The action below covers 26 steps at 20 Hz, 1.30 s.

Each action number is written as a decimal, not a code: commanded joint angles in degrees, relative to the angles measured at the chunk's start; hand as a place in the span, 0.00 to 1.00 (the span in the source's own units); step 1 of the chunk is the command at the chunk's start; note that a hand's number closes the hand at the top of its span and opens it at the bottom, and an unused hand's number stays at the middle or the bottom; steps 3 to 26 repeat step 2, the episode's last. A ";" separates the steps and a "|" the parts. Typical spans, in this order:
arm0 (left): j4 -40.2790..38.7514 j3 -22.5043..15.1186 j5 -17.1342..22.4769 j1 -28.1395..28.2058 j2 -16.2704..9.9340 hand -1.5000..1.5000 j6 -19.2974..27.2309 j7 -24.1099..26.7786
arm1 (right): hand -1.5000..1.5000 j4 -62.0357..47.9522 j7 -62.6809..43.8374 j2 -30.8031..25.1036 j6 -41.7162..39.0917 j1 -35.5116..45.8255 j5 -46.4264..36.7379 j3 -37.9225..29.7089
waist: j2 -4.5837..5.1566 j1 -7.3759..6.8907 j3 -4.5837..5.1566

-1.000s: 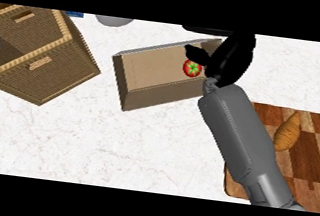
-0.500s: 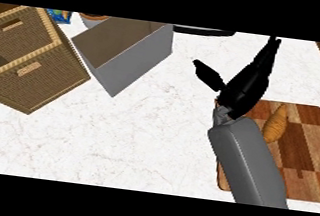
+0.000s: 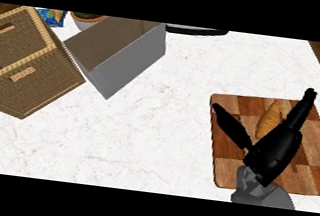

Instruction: Pick the tomato from the cutting board and place it in the cardboard box

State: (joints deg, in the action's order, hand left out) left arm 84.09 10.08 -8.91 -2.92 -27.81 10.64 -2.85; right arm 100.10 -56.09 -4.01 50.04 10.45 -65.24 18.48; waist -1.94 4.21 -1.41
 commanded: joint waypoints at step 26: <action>-3.61 -1.10 1.43 2.67 2.92 0.50 -1.50 -1.03 | 0.00 12.92 -0.33 -3.34 -3.59 -15.01 0.83 5.90 | 1.19 -0.35 1.49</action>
